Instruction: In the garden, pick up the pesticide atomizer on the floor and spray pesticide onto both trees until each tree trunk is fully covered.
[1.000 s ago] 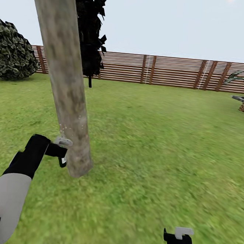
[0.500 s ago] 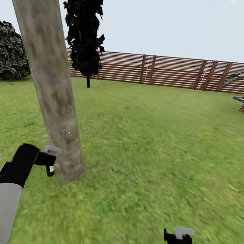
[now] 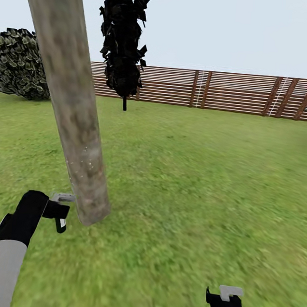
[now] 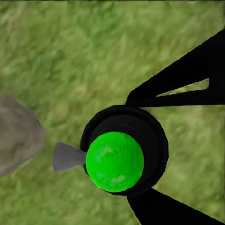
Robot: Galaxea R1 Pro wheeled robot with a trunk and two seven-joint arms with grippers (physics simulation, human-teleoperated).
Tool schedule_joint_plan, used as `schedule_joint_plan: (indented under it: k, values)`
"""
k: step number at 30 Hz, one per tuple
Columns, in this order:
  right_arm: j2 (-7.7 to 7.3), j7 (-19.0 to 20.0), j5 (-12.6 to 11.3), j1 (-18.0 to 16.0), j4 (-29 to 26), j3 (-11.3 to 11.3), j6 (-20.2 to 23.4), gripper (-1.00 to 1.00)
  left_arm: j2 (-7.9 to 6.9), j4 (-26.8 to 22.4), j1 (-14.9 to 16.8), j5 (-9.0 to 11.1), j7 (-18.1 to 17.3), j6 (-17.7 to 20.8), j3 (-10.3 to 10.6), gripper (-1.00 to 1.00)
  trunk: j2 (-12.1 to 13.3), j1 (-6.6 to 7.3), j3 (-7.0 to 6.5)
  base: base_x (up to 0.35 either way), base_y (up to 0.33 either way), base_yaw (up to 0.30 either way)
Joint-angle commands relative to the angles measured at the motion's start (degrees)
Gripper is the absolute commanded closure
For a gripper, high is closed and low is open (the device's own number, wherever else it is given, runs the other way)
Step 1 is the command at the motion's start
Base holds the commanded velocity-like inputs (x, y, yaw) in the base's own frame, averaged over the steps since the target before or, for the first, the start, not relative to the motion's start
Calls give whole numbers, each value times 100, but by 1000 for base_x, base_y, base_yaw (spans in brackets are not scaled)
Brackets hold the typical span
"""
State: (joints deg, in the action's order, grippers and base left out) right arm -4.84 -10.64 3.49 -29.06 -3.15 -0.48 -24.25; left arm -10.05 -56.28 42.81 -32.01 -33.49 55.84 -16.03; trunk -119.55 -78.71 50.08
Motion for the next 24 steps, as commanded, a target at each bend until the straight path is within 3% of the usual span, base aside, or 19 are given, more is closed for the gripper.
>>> schedule_joint_plan:
  k: [1,4,6,8,11,13,14,15,18,20,24]
  values:
    - [1,-26,37,-3,2,-5,-10,-100,89,16,2,-89,-55,-2,-6,100,-2,-1,5,205,-219,7]
    - [1,-26,37,-3,-1,-5,-10,-100,315,33,0,-106,-53,-4,-2,100,-2,-1,5,221,-209,22]
    - [1,-26,37,-3,-1,-5,-10,-100,360,37,-1,-124,-53,-10,-19,100,-2,-1,5,229,-204,188]
    - [1,-26,37,-3,2,-5,-10,-100,304,42,-3,-133,-48,-16,-43,100,-2,-1,5,229,-203,252]
    - [1,-26,37,-3,3,-5,-10,-100,-28,46,-173,-116,158,-55,-70,100,-2,-1,5,115,-109,272]
    - [4,-26,37,-3,3,-5,-10,-100,-63,50,-265,-115,290,-277,-145,100,-2,-1,5,21,-20,277]
    - [8,-26,37,-3,5,-5,-10,-100,-13,64,-326,-93,398,-509,-182,100,-2,-1,5,5,-5,277]
    - [9,-26,37,-3,5,-5,-10,-100,133,144,-357,-88,490,-594,-191,100,-2,-1,5,2,-2,278]
    - [9,-26,37,-3,4,-5,-10,-100,394,195,-375,-80,748,-640,-213,100,-2,-1,5,1,-1,234]
    - [6,-26,37,-3,3,-5,-10,-100,468,206,-378,-49,900,-656,-226,100,-2,-1,5,0,0,68]
    - [-7,-26,37,-3,7,-5,-10,-100,478,379,-411,7,952,-668,-297,100,-2,-1,5,28,-25,7]
